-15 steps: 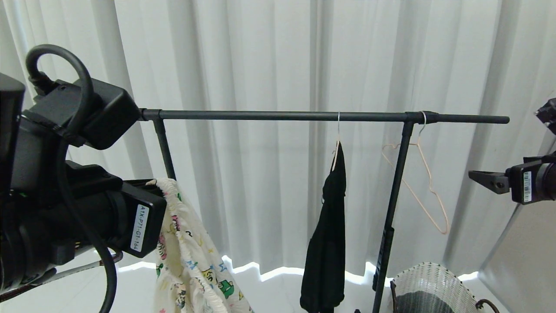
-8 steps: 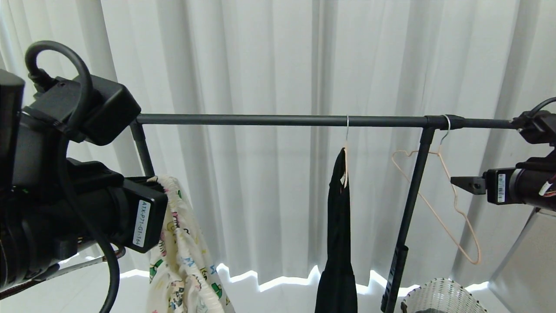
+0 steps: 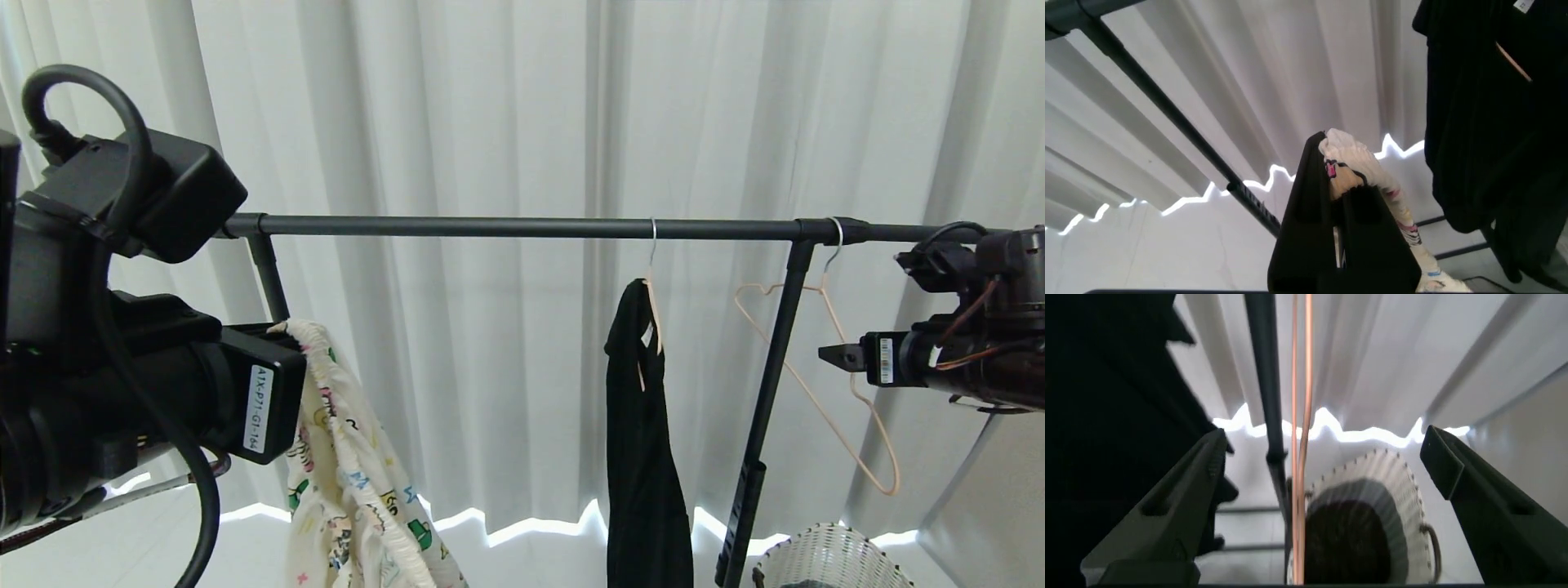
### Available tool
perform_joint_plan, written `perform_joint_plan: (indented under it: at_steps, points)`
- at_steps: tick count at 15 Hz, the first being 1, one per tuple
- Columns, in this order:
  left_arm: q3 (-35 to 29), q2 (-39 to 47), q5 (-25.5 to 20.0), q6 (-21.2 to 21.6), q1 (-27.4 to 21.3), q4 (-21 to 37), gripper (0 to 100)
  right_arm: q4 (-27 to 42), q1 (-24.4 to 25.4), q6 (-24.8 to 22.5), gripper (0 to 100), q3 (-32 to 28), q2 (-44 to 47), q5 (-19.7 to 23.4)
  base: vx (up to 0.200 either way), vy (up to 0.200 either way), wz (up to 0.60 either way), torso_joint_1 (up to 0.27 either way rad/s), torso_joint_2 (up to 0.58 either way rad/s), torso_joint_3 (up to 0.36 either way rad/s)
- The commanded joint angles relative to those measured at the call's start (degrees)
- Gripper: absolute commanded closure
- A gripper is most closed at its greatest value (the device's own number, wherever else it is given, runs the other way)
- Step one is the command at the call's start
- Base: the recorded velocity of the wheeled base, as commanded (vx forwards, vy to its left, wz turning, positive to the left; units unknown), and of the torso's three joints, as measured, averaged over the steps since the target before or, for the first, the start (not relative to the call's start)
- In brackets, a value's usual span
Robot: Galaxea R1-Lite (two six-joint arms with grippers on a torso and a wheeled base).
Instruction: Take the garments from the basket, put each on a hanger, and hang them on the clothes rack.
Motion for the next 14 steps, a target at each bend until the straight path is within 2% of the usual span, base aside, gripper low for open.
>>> perform_joint_plan:
  at_steps: [1, 4, 10, 11, 14]
  points:
    - [0.0, -0.5, 0.6, 0.0, 0.5, 0.0, 100, -2.0, -1.2, -0.2, 0, -0.1, 5.4, 0.1, 0.0, 0.0, 0.0, 0.0, 0.0, 0.0]
    - [0.2, -1.1, 3.5, -0.1, 0.6, 0.0, 100, -2.2, -1.8, -0.3, 0, -0.1, 7.6, 1.3, 0.0, 0.0, 0.0, 0.0, 0.0, 0.0]
    - [1.9, -2.3, 4.3, 0.0, 0.6, 0.0, 100, -3.9, -2.0, -0.3, 0, 0.1, 9.9, 2.0, 0.0, 0.0, 0.0, 0.0, 0.0, 0.0]
    - [1.9, -2.3, 4.4, 0.0, 0.6, 0.0, 100, -3.9, -2.0, -0.3, 100, 0.1, 10.0, 2.0, 0.0, 0.0, 0.0, 0.0, 0.0, 0.0]
    - [1.8, -2.1, 4.4, 0.0, 0.6, 0.0, 100, -3.9, -2.0, -0.2, 100, 0.0, 10.7, 2.5, 0.0, 0.0, 0.0, 0.0, 0.0, 0.0]
